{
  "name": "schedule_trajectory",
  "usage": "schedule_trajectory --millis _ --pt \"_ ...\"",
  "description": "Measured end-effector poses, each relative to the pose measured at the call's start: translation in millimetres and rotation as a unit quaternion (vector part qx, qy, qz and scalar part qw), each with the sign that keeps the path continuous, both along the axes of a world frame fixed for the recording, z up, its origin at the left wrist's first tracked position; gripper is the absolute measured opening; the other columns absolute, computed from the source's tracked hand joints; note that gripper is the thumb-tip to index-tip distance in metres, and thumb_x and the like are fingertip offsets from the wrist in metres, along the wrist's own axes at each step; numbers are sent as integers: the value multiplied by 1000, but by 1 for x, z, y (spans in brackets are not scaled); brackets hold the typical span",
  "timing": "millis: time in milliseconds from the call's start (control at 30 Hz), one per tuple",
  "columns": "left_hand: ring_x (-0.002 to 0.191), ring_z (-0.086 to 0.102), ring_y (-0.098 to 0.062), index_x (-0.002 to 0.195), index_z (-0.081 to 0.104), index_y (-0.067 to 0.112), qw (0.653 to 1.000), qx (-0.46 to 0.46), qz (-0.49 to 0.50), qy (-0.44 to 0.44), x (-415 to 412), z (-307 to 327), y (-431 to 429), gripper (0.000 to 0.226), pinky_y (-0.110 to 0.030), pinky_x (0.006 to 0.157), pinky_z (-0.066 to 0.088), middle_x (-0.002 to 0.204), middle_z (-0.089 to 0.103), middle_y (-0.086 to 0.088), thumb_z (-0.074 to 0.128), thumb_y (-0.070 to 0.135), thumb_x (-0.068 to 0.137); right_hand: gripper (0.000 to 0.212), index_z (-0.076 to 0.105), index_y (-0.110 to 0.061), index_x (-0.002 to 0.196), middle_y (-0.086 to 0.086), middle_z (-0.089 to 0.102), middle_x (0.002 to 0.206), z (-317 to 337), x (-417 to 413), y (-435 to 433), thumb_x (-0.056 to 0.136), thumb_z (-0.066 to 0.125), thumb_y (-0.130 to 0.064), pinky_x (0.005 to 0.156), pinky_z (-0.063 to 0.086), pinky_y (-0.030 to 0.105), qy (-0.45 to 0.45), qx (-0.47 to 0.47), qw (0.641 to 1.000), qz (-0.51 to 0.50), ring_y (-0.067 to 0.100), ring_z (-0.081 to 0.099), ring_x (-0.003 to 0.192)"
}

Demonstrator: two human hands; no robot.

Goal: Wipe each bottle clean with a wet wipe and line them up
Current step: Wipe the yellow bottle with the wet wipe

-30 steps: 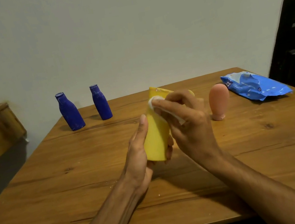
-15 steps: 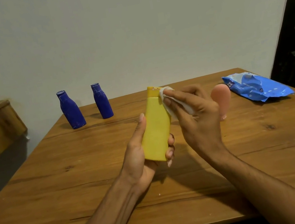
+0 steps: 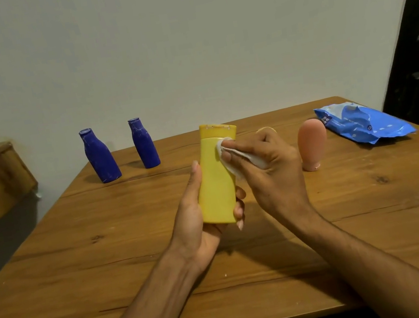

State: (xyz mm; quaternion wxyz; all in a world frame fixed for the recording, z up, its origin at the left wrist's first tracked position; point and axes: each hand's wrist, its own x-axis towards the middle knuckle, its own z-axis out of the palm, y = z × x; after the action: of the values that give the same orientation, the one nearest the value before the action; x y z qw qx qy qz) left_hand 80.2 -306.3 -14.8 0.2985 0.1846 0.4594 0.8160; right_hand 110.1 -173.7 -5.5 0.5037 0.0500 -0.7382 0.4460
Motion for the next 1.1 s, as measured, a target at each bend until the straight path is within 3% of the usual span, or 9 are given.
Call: schedule_trajectory --millis 133,267,367,467,633,767,867,967,1100 --pt "64 58 -24 123 61 15 1000 14 23 -17 0 0 2 55 -35 54 49 88 66 -12 45 57 93 24 72 -19 108 -17 55 88 0 0 1 84 74 -22 62 57 33 -31 5 999 15 7 58 86" --pt "75 64 -26 126 62 14 997 30 60 -47 -3 1 3 57 -36 60 52 103 69 -15 47 57 91 24 74 -17 105 -5 64 90 -3 1 -1 82 75 -25 67 56 32 -64 17 997 33 8 61 84" --pt "90 68 -27 127 60 13 994 35 89 -60 -7 0 3 58 -39 68 54 114 69 -17 44 58 93 23 76 -16 103 -11 63 87 -3 4 -5 82 76 -24 67 57 41 -111 25 991 76 9 63 81" --pt "91 71 -25 124 60 13 991 35 108 -67 -9 -2 1 57 -39 77 55 108 73 -15 42 58 94 22 76 -15 101 -18 61 86 -2 6 -7 80 77 -21 69 59 39 -151 51 982 107 7 62 84" --pt "84 67 -24 125 61 15 996 17 75 -37 -6 -4 3 56 -37 66 52 108 71 -15 45 57 93 22 75 -14 103 -9 61 88 -4 1 -3 84 74 -23 66 56 41 -92 19 994 63 14 62 82" --pt "71 61 -25 127 59 22 998 -50 26 15 -5 -9 3 58 -37 61 50 104 66 -16 50 63 87 23 73 -16 108 -3 59 89 -2 -2 3 85 73 -22 66 50 30 -35 16 999 -18 12 56 84" --pt "69 61 -23 130 55 25 996 -83 16 29 -5 -12 4 65 -37 59 50 108 65 -16 53 68 82 24 70 -21 110 -3 57 89 0 -2 5 86 72 -22 66 52 37 -8 16 999 -37 15 56 84" --pt "79 64 -24 127 60 24 998 -55 26 16 -8 -13 4 59 -38 64 52 108 69 -13 48 65 86 24 72 -14 109 -4 55 90 -3 -1 2 85 72 -18 66 50 29 -32 70 997 1 14 54 85" --pt "94 63 -26 121 65 23 998 -19 48 -22 -9 -11 4 55 -39 77 51 112 71 -14 41 63 91 25 73 -18 109 -5 57 92 -7 -2 1 85 71 -26 70 52 41 -53 104 993 4 15 54 87"
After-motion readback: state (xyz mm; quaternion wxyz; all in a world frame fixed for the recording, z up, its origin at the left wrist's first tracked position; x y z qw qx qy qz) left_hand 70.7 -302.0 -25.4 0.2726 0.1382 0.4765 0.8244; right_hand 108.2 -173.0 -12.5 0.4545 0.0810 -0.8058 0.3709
